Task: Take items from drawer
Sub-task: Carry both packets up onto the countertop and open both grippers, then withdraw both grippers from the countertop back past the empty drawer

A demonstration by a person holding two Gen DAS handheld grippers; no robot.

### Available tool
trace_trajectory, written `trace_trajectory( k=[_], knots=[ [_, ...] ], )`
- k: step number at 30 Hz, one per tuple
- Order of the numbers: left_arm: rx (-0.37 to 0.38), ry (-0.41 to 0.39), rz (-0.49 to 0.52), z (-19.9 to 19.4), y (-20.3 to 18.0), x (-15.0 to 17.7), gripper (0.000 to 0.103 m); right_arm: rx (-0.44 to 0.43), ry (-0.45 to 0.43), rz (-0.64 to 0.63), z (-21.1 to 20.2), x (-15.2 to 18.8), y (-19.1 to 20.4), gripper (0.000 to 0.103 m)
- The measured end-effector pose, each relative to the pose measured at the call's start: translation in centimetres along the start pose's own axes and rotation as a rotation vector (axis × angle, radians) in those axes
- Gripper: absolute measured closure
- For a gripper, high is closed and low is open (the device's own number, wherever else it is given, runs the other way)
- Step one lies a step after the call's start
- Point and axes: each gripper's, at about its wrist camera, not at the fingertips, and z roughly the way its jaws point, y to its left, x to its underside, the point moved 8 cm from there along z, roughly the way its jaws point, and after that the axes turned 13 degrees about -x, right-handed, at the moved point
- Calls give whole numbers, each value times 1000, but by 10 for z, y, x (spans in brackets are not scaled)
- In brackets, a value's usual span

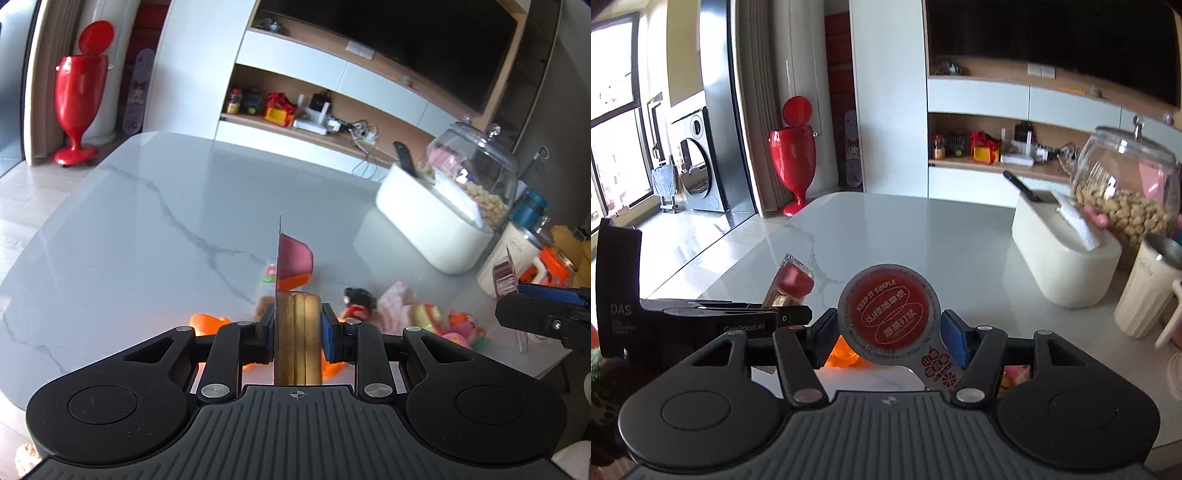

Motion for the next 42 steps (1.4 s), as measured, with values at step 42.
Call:
trace_trajectory(
  k=[42],
  knots=[
    [-20, -255, -7, -95, 39, 19, 66, 106, -104, 52, -68, 60, -25, 43]
  ],
)
